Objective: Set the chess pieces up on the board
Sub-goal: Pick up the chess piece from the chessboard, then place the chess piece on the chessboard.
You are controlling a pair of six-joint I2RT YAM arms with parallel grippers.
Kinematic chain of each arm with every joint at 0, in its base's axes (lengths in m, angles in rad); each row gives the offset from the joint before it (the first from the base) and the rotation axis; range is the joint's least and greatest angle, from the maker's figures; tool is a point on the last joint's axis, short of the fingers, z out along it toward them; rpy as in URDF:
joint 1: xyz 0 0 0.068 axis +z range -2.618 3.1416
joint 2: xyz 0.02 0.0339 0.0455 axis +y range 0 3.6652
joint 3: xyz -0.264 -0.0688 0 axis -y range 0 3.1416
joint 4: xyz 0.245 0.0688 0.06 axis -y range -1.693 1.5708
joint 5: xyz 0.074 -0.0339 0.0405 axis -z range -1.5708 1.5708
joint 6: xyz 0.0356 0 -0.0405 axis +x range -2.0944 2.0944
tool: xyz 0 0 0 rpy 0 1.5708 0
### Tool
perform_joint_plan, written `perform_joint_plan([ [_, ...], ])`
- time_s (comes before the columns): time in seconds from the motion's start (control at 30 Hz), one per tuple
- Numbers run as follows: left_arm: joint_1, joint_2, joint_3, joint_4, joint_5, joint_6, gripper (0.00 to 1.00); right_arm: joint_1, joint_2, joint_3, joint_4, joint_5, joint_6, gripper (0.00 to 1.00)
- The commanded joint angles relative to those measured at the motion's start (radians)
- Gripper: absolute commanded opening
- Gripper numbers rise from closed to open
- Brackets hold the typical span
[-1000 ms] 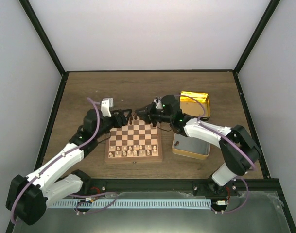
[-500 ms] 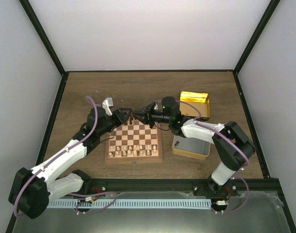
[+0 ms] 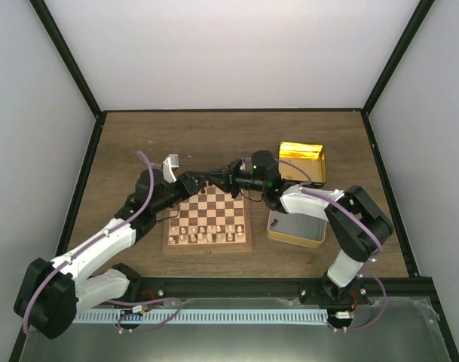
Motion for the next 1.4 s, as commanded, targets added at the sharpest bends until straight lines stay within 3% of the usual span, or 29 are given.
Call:
perform_joint_plan([
  [0.0, 0.002, 0.029, 0.012, 0.06, 0.048, 0.03, 0.36, -0.008, 0.016, -0.007, 0.055, -0.02, 0.038, 0.1],
  [0.2, 0.001, 0.056, 0.014, 0.064, 0.063, 0.033, 0.3, -0.009, 0.025, 0.005, 0.061, -0.028, 0.038, 0.1],
  [0.4, 0.0, 0.062, 0.064, -0.013, -0.019, 0.086, 0.09, -0.01, 0.023, 0.001, 0.042, -0.032, 0.017, 0.13],
  [0.53, 0.001, 0.049, 0.101, -0.103, -0.091, 0.152, 0.04, -0.014, 0.035, 0.001, 0.018, -0.034, -0.028, 0.2],
  [0.6, 0.001, 0.043, 0.121, -0.162, -0.107, 0.184, 0.04, -0.019, 0.039, 0.0, 0.011, -0.032, -0.06, 0.27],
  [0.7, 0.001, 0.044, 0.154, -0.263, -0.092, 0.238, 0.04, -0.033, 0.035, 0.012, 0.009, -0.023, -0.175, 0.59],
  [0.83, 0.0, 0.085, 0.232, -0.5, -0.049, 0.353, 0.04, -0.069, 0.003, 0.013, -0.013, -0.028, -0.352, 0.73],
  [0.93, -0.005, 0.144, 0.312, -0.662, -0.03, 0.437, 0.04, -0.094, -0.037, 0.001, -0.126, -0.013, -0.498, 0.75],
  [1.03, -0.022, 0.205, 0.379, -0.759, -0.069, 0.498, 0.04, -0.1, -0.107, -0.023, -0.295, 0.095, -0.638, 0.75],
  [1.37, -0.11, 0.533, 0.64, -0.94, -0.224, 0.631, 0.07, -0.169, -0.313, -0.034, -0.617, 0.424, -0.946, 0.75],
])
